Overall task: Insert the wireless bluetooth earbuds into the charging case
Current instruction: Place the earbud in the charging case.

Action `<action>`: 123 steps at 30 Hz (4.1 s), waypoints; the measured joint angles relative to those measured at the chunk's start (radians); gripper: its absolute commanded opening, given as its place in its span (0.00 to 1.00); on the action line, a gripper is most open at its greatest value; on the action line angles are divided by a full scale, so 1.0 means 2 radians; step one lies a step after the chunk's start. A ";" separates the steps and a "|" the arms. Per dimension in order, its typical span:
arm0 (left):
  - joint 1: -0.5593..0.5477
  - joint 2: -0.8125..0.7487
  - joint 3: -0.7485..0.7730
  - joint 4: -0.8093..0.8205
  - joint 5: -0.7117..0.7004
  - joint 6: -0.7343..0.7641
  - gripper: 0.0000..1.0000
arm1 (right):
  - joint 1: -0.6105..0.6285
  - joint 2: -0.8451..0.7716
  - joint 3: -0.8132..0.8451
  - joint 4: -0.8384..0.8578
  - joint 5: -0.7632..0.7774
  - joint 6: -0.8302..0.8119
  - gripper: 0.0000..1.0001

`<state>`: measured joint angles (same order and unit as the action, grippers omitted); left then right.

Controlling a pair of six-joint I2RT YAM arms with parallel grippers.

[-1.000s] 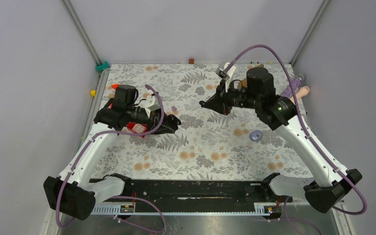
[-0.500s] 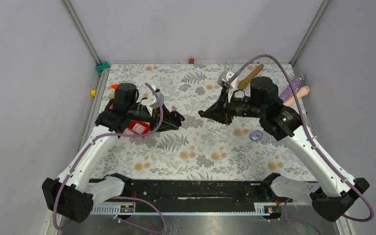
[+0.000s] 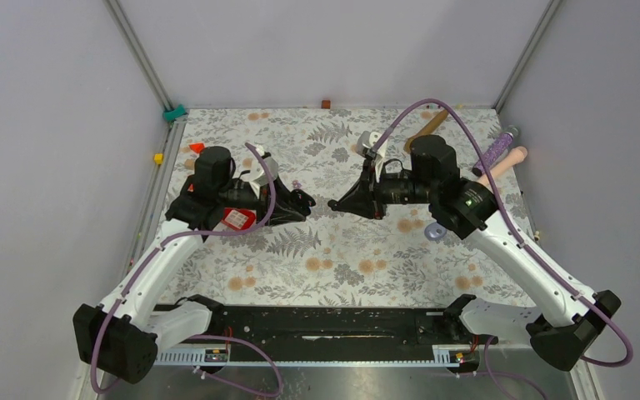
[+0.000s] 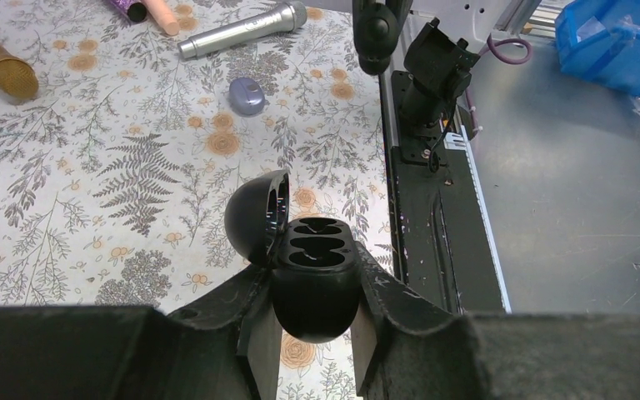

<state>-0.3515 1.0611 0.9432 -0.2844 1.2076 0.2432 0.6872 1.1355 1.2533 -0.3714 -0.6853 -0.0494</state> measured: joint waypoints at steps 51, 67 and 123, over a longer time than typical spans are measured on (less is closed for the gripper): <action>-0.020 0.039 -0.028 0.080 0.047 -0.072 0.00 | 0.042 0.036 -0.037 0.039 0.019 -0.012 0.19; -0.026 0.047 -0.028 0.080 0.051 -0.074 0.00 | 0.047 0.036 -0.051 0.060 0.034 -0.021 0.19; -0.028 0.051 -0.033 0.080 0.052 -0.074 0.00 | 0.075 0.044 -0.060 0.069 0.077 -0.052 0.20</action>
<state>-0.4068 1.1625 0.8764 -0.1249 1.3125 0.0956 0.8375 1.2232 1.1343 -0.2340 -0.5304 -0.1528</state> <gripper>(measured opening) 0.297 0.190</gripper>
